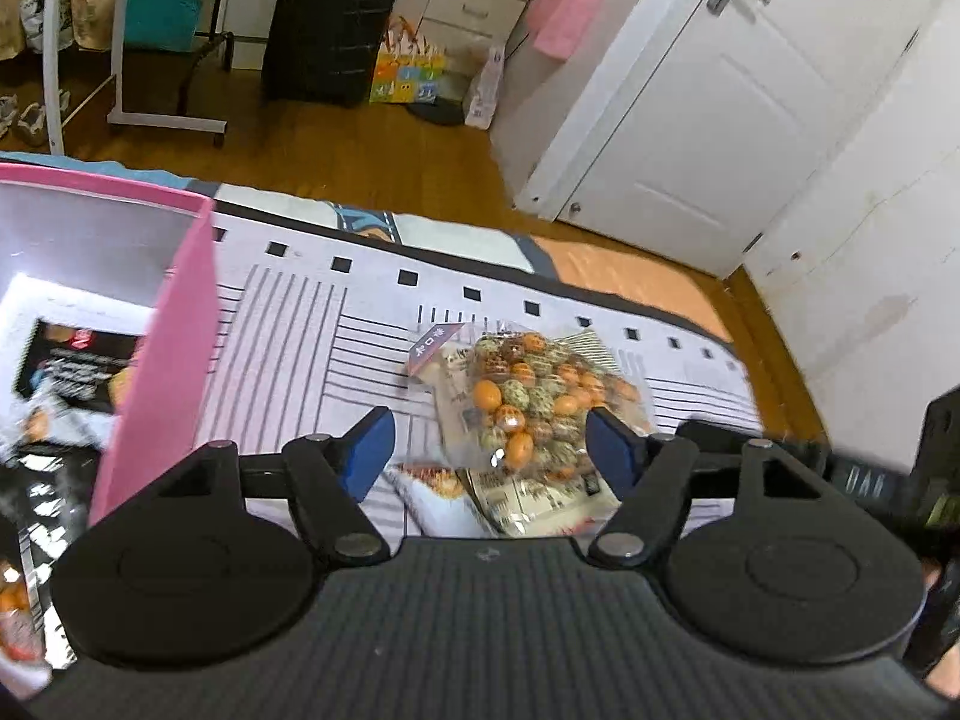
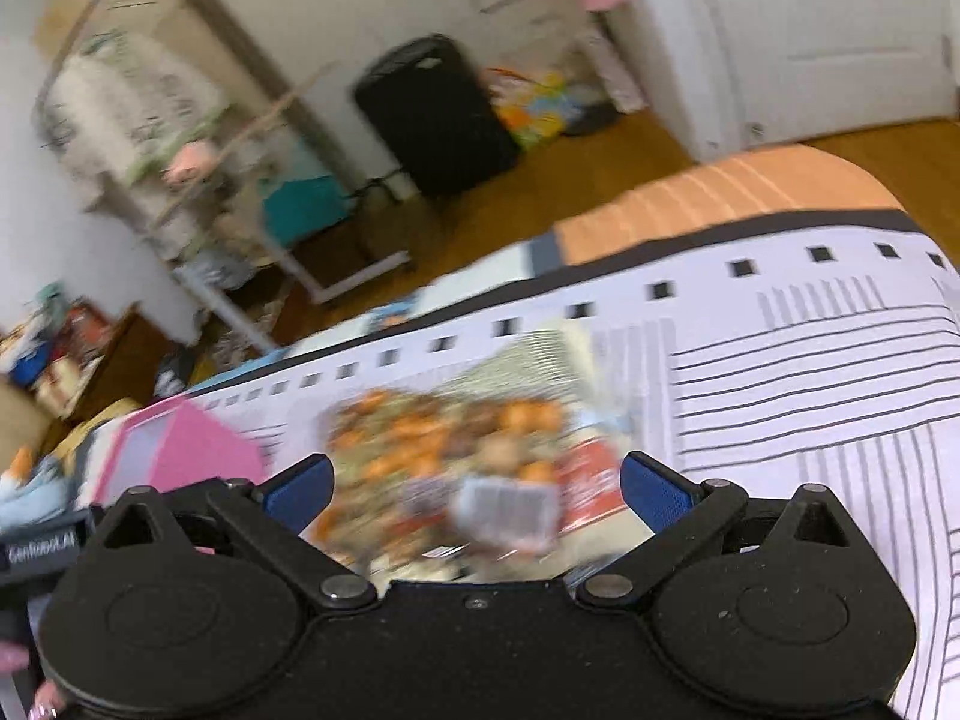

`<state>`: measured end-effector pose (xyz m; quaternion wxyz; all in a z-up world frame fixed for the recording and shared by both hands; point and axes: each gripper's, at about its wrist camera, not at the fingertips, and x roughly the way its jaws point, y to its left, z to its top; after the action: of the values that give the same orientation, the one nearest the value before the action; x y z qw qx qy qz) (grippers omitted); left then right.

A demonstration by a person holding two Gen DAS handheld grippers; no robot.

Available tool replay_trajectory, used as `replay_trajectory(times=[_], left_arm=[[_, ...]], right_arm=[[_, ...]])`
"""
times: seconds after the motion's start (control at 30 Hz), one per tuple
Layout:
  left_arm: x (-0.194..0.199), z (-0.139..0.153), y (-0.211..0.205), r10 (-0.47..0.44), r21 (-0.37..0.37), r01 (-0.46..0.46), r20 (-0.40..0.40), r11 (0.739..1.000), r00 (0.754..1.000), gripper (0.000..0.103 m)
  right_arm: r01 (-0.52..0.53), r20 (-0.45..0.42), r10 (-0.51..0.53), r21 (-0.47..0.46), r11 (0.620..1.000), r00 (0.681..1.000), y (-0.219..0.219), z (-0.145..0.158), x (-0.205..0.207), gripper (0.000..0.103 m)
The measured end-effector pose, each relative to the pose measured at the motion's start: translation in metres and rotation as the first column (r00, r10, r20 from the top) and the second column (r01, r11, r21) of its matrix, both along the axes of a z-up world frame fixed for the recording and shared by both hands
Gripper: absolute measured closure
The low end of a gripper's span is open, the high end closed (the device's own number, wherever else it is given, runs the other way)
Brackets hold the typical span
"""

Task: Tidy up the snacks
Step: 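Move the left gripper to the coated peanut bag and grasp it, then lift the peanut bag with the left gripper and carry it over the box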

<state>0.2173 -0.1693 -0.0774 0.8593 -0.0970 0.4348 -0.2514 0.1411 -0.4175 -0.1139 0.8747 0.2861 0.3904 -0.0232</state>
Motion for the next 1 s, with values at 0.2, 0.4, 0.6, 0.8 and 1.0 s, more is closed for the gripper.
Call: replay_trajectory(times=[0.2,0.4,0.6,0.8,1.0], left_arm=[[0.034,-0.045,-0.017,0.062,-0.033,-0.064,-0.049,0.997,0.997,0.047],[0.045,-0.068,-0.012,0.009,-0.164,-0.039,-0.178,0.986,0.984,0.071],[0.041,-0.067,-0.019,-0.031,-0.157,0.006,-0.156,0.988,0.987,0.074],[0.042,-0.076,-0.015,-0.039,-0.2,-0.003,-0.204,0.98,0.978,0.071],[0.04,-0.086,-0.009,-0.089,-0.301,0.0,-0.283,0.953,0.955,0.068]], right_arm=[[0.026,-0.045,-0.023,0.064,0.998,0.999,-0.003,-0.027,0.02,0.01],[0.03,-0.01,-0.029,0.075,0.997,1.0,0.005,-0.03,0.017,0.018],[0.017,-0.009,-0.017,0.019,1.0,1.0,0.011,-0.021,0.01,0.025],[-0.037,-0.03,0.034,-0.108,0.993,0.999,0.025,-0.004,0.004,0.025],[-0.063,-0.047,0.057,-0.144,0.988,0.997,0.044,0.0,-0.002,0.035]])
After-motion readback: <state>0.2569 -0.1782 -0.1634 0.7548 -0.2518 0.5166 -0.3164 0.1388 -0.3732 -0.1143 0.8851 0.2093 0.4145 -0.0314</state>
